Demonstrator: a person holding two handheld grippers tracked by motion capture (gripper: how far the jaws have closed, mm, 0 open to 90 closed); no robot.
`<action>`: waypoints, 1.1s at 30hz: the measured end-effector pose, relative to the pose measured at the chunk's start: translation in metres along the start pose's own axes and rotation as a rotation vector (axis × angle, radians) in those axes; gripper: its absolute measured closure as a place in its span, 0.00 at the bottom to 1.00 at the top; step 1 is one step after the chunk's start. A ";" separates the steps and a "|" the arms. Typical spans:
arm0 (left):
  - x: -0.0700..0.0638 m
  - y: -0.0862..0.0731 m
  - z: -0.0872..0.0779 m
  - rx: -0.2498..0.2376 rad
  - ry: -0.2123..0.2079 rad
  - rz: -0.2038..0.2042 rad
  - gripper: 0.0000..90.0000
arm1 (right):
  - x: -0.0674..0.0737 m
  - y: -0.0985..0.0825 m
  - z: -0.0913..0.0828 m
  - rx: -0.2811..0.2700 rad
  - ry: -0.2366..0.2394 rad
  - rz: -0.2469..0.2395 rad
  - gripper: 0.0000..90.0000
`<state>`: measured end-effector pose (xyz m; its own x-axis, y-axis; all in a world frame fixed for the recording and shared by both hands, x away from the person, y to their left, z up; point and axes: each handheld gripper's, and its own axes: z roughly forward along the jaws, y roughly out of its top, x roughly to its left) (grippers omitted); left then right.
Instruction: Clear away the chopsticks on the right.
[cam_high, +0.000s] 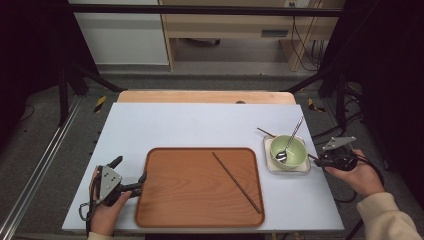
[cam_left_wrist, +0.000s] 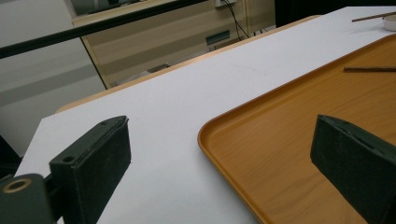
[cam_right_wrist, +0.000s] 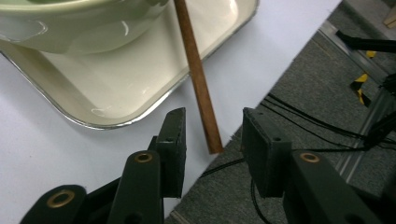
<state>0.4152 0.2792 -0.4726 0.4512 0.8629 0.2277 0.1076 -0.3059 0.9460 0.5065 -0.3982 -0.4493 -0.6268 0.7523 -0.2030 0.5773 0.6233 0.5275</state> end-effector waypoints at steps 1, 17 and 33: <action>0.000 0.000 0.000 0.000 0.000 -0.001 0.05 | 0.001 0.001 0.002 -0.002 -0.003 0.002 0.70; 0.001 0.000 0.000 -0.003 0.003 -0.005 0.05 | 0.004 0.001 0.000 -0.031 -0.001 -0.008 0.94; 0.001 0.001 -0.001 -0.010 0.007 -0.007 0.05 | -0.001 0.038 -0.066 -0.242 -0.326 0.255 0.94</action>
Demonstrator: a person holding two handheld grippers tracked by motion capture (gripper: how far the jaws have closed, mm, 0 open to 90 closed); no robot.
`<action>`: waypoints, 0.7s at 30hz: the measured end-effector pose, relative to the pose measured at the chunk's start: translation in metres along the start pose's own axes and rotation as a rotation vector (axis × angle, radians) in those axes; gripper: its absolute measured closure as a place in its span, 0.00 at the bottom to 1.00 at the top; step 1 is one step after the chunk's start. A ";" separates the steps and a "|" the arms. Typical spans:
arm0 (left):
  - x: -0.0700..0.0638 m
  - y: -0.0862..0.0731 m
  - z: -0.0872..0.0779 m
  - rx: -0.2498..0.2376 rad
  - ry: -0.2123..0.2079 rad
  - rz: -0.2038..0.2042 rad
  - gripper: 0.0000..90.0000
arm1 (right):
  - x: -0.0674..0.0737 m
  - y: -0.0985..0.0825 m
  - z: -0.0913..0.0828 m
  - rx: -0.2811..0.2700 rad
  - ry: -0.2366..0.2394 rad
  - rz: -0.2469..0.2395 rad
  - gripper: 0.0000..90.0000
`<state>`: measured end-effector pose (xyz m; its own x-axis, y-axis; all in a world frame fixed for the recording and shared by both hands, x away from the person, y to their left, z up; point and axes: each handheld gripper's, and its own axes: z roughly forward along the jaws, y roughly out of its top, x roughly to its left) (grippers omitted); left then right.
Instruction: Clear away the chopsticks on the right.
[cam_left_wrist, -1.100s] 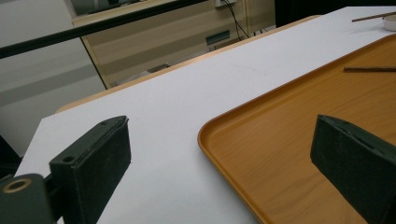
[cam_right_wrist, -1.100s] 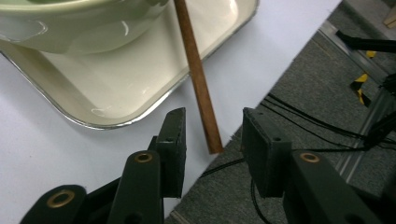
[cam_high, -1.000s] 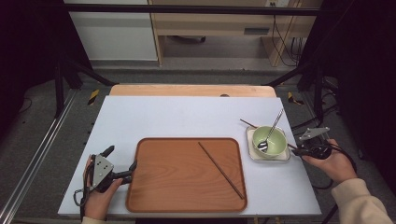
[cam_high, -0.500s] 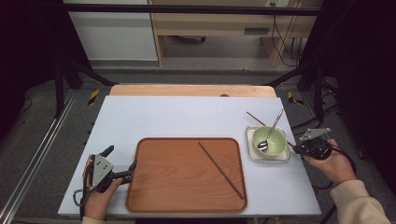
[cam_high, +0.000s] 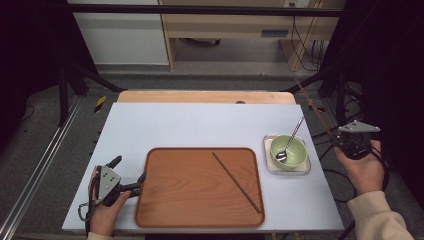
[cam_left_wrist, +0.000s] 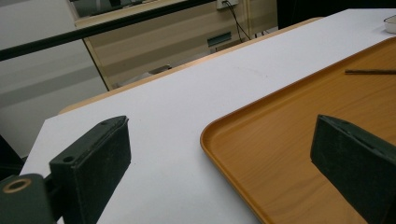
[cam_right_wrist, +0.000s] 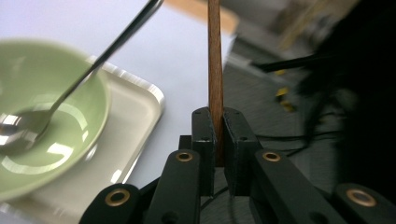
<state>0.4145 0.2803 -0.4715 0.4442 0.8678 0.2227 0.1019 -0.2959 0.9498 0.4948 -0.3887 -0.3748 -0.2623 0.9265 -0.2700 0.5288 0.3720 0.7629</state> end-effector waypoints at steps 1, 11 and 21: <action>0.000 0.000 0.000 0.000 0.001 -0.001 0.05 | 0.002 0.006 -0.005 -0.018 -0.004 0.017 0.94; 0.001 0.001 -0.001 -0.005 -0.002 -0.001 0.05 | 0.065 0.051 -0.044 -0.084 0.097 -0.041 0.94; 0.002 0.001 -0.003 -0.013 -0.001 -0.007 0.05 | 0.148 0.052 -0.056 -0.033 0.280 -0.108 0.94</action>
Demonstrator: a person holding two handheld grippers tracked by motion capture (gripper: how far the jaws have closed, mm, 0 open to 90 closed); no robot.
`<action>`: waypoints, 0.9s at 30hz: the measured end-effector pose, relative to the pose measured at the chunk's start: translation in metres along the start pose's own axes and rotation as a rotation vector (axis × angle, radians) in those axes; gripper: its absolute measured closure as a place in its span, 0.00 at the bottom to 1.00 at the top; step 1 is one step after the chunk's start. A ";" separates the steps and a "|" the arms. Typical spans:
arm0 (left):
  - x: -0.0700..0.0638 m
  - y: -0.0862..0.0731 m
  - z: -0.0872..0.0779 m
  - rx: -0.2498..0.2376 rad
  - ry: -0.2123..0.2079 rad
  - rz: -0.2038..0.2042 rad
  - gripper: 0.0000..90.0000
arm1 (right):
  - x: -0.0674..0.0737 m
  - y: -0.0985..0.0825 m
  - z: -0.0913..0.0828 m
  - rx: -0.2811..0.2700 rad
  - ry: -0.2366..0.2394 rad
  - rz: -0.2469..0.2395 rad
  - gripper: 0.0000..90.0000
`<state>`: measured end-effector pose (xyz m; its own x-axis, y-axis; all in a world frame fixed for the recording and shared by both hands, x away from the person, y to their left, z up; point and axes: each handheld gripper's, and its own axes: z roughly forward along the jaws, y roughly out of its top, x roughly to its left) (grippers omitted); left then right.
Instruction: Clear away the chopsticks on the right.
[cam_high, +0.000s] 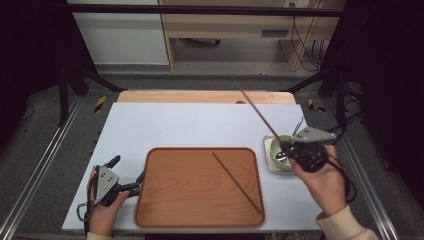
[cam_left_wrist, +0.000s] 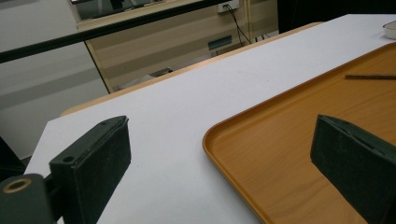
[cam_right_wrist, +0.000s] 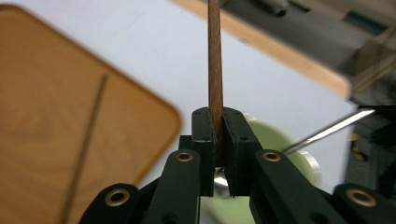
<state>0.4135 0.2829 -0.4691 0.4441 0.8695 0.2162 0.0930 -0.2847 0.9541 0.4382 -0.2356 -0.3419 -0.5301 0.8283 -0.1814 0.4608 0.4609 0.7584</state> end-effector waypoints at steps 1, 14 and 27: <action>0.000 0.000 0.000 -0.001 -0.001 0.000 0.05 | 0.008 -0.002 0.002 0.006 0.018 0.000 0.94; 0.000 0.000 0.000 -0.001 -0.001 -0.001 0.05 | 0.073 -0.036 0.028 0.126 0.161 0.003 0.94; 0.000 0.002 -0.002 -0.008 -0.001 0.001 0.05 | 0.107 -0.061 0.037 0.229 0.198 0.020 0.94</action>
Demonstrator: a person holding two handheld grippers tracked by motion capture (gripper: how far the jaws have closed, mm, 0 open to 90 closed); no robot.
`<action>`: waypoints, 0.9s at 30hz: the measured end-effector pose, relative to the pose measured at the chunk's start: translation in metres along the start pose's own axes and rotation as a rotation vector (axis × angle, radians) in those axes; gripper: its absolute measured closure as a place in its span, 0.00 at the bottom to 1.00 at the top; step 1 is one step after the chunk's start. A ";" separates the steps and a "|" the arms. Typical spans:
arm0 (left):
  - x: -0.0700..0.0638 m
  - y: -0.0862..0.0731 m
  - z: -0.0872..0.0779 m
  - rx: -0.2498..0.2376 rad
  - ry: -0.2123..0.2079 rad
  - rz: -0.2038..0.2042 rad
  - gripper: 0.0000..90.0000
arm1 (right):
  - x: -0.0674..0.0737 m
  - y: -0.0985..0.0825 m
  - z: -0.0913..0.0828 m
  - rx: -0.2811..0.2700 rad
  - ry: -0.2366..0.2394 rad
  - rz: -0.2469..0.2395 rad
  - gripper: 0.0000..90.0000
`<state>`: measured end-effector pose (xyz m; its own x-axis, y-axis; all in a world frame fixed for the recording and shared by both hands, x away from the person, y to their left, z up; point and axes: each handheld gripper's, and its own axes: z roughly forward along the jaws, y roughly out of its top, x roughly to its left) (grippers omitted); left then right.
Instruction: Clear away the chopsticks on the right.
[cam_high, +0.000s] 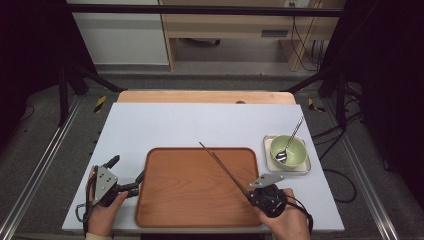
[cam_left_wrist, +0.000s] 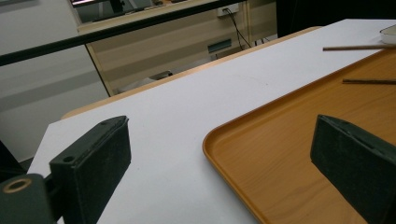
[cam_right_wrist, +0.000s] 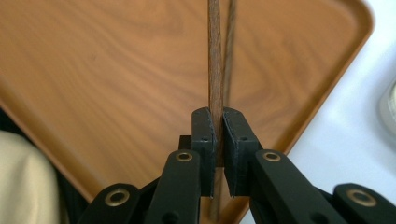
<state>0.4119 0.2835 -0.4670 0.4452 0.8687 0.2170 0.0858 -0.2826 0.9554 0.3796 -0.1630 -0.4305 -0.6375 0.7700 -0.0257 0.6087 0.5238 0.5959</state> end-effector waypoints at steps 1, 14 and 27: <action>0.000 0.000 0.000 0.001 -0.002 0.000 0.05 | 0.002 -0.002 0.001 0.010 0.003 -0.005 0.94; -0.001 0.001 -0.001 -0.005 -0.001 0.000 0.05 | 0.008 -0.017 0.012 0.106 0.020 0.037 0.93; 0.000 0.001 -0.001 -0.006 -0.004 -0.005 0.05 | -0.004 -0.012 0.013 -0.076 0.025 0.033 0.62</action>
<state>0.4112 0.2831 -0.4660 0.4481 0.8686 0.2114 0.0828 -0.2757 0.9577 0.3813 -0.1679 -0.4480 -0.6296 0.7768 0.0143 0.5927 0.4684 0.6552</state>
